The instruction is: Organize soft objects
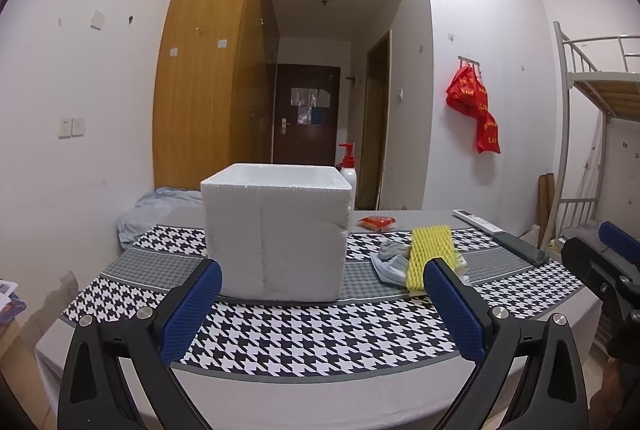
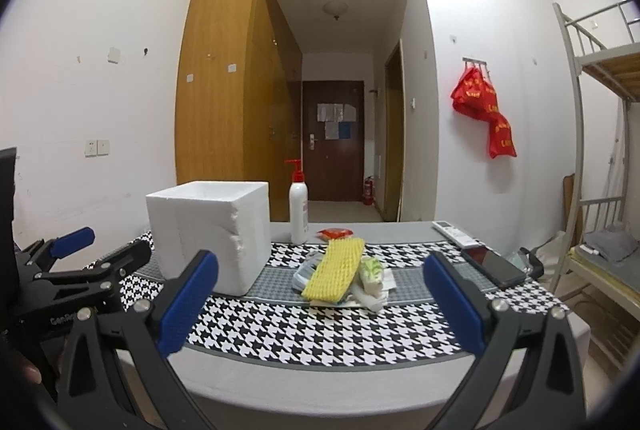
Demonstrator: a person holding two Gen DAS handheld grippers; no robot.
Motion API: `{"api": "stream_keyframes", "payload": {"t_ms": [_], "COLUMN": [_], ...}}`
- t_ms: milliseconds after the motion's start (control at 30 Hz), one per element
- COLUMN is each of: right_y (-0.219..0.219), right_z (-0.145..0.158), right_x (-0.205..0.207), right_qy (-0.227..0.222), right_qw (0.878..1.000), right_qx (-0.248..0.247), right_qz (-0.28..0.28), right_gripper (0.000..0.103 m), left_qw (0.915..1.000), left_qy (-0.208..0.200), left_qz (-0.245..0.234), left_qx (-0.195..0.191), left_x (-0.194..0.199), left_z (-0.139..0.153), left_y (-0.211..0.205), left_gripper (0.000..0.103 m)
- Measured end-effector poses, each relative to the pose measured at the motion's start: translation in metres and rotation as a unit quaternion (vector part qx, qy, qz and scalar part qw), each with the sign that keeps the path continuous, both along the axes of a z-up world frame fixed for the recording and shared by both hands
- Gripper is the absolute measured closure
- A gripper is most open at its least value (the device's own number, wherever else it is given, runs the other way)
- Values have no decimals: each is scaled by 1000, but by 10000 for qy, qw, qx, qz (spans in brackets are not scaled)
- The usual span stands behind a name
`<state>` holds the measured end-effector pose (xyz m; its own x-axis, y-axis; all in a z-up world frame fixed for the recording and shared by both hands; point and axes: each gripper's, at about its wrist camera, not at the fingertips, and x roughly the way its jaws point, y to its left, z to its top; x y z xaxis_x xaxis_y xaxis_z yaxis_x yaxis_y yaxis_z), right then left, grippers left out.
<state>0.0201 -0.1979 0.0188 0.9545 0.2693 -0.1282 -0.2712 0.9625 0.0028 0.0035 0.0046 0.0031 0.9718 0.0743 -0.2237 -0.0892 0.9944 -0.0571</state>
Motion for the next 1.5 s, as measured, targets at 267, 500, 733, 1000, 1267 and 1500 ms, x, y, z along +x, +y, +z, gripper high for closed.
{"api": "stream_keyframes", "payload": {"t_ms": [267, 500, 733, 1000, 1267, 1500], "right_y": [-1, -3, -5, -11, -19, -28], "right_z": [2, 8, 8, 1, -6, -18], "right_x": [15, 31, 48, 73, 97, 126], "right_qy": [103, 199, 338, 623, 817, 1199], "right_qw": [9999, 9996, 9991, 9970, 9948, 9906], "right_qx": [-21, -62, -167, -215, -303, -286], "right_qz": [-93, -171, -208, -417, -526, -599], "right_gripper": [0, 0, 0, 0, 0, 0], "left_qw": [9999, 9994, 9988, 9958, 9914, 9862], "left_qy": [131, 296, 387, 619, 920, 1149], "left_qz": [-27, -126, -294, -664, -923, -1170], "left_qx": [-61, -113, -98, 92, 98, 209], "left_x": [16, 32, 44, 67, 98, 119], "left_z": [3, 8, 10, 5, 0, -8], "left_y": [3, 6, 3, -15, -29, -46], "left_gripper": [2, 2, 2, 2, 2, 2]}}
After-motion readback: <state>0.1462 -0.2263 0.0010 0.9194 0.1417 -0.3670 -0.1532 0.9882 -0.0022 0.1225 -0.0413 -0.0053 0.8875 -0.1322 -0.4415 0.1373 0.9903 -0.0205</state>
